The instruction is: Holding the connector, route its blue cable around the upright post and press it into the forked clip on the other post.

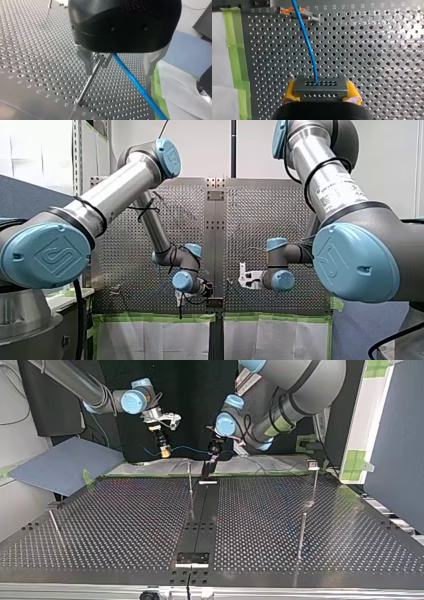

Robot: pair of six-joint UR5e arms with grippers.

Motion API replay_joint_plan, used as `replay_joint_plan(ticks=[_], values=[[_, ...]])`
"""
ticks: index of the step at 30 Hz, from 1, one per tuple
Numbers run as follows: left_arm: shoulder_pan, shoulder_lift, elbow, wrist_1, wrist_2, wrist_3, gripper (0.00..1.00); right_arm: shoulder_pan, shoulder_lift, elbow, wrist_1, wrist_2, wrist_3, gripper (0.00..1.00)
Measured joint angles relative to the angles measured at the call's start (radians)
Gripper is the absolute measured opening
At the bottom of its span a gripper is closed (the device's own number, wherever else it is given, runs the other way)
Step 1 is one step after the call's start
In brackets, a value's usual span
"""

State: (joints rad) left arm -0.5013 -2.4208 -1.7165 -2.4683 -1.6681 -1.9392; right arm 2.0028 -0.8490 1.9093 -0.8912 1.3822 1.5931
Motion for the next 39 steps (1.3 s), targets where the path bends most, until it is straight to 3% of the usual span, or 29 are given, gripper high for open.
replay_joint_plan(ticks=[10, 17, 26, 39], values=[[-0.035, 0.0, -0.043, 0.082, -0.088, -0.088, 0.98, -0.002, 0.002, 0.0, 0.004, 0.0, 0.015, 0.0], [-0.074, 0.0, -0.045, 0.138, -0.144, -0.1, 0.98, -0.002, 0.005, 0.0, 0.009, -0.003, 0.02, 0.0], [-0.113, 0.0, -0.045, 0.165, -0.231, -0.029, 0.98, -0.005, 0.01, -0.001, 0.01, -0.025, 0.027, 0.0], [-0.163, 0.0, -0.045, 0.177, -0.347, 0.087, 0.98, -0.033, 0.014, -0.002, -0.015, -0.123, 0.111, 0.0]])
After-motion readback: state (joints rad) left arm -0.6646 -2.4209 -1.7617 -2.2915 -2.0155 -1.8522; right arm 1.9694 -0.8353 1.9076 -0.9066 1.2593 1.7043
